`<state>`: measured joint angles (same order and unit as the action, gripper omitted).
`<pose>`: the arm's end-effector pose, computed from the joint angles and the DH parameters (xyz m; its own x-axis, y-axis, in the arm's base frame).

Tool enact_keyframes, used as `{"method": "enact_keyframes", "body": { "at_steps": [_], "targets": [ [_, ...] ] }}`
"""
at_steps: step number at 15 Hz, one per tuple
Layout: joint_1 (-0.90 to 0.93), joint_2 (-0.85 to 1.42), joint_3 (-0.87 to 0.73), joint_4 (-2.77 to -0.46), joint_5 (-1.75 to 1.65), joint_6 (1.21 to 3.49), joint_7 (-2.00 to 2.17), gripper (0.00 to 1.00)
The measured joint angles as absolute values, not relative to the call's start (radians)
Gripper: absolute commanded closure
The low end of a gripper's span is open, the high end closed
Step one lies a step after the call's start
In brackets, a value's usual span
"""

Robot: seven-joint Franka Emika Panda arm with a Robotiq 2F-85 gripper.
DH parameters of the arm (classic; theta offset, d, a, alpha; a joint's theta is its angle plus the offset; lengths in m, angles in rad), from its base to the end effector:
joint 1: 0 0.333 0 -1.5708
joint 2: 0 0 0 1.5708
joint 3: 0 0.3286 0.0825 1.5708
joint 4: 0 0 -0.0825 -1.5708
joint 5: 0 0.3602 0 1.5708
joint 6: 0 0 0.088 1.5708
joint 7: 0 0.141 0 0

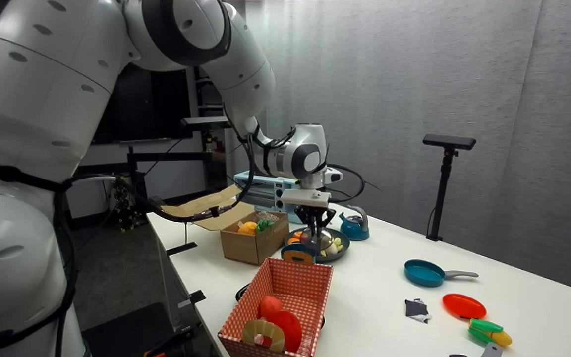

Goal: Take the lid off the blue pot

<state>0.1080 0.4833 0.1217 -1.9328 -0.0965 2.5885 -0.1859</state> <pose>0.6218 0.1413 0.2491 0.8747 0.4531 0.1718 0.4534 -0.8904 0.0403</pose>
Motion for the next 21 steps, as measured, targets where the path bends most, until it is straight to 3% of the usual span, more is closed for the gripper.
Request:
{"method": "enact_keyframes", "body": {
  "at_steps": [15,16,17,21],
  "targets": [
    [0.117,0.382,-0.090,-2.020,-0.248,2.679,0.017,0.96],
    [0.116,0.382,-0.094,-2.028,-0.248,2.679,0.021,0.73],
    [0.115,0.382,-0.096,-2.035,-0.248,2.679,0.023,0.59],
    [0.114,0.383,-0.097,-2.055,-0.248,2.678,0.029,0.29]
  ]
}}
